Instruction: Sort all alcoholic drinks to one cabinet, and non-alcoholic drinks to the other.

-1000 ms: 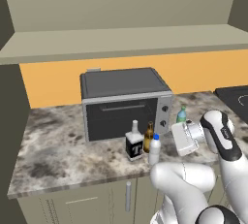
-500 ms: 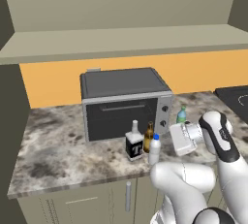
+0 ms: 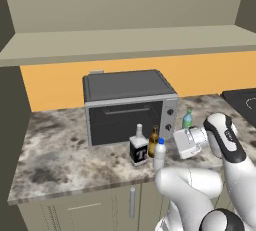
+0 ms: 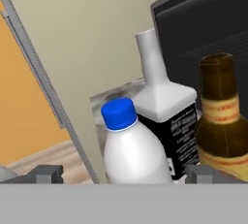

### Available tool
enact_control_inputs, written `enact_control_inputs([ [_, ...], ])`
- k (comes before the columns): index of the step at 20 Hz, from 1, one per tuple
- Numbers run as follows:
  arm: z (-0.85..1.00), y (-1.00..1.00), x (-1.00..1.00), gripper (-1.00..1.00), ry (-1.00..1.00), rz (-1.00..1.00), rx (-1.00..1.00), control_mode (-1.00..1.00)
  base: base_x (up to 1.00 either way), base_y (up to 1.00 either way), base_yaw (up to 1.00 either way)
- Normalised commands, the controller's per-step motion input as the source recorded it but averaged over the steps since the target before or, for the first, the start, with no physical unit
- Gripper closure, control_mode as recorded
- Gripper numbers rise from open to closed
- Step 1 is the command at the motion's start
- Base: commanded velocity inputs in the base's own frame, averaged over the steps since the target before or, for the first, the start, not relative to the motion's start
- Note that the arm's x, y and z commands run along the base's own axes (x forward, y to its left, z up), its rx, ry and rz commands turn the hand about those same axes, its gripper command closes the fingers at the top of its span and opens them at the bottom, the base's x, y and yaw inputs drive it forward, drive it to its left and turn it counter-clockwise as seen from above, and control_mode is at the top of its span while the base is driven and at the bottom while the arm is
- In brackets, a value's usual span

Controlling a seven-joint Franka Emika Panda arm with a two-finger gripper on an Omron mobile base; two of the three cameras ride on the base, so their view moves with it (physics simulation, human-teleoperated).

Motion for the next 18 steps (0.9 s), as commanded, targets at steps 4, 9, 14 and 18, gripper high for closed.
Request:
enact_control_inputs([
  [4,-0.1,0.01,0.03,-1.0,0.04,0.0,0.04,-1.0,0.0,0.0,0.0],
  [9,-0.1,0.0,0.02,-1.0,0.0,0.0,0.04,-1.0,0.0,0.0,0.0],
  [14,-0.15,0.05,0.0,-1.0,0.0,0.0,0.03,-1.0,0.0,0.0,0.0],
  [18,-0.13,0.18,0.0,-1.0,0.0,0.0,0.02,-1.0,0.0,0.0,0.0],
])
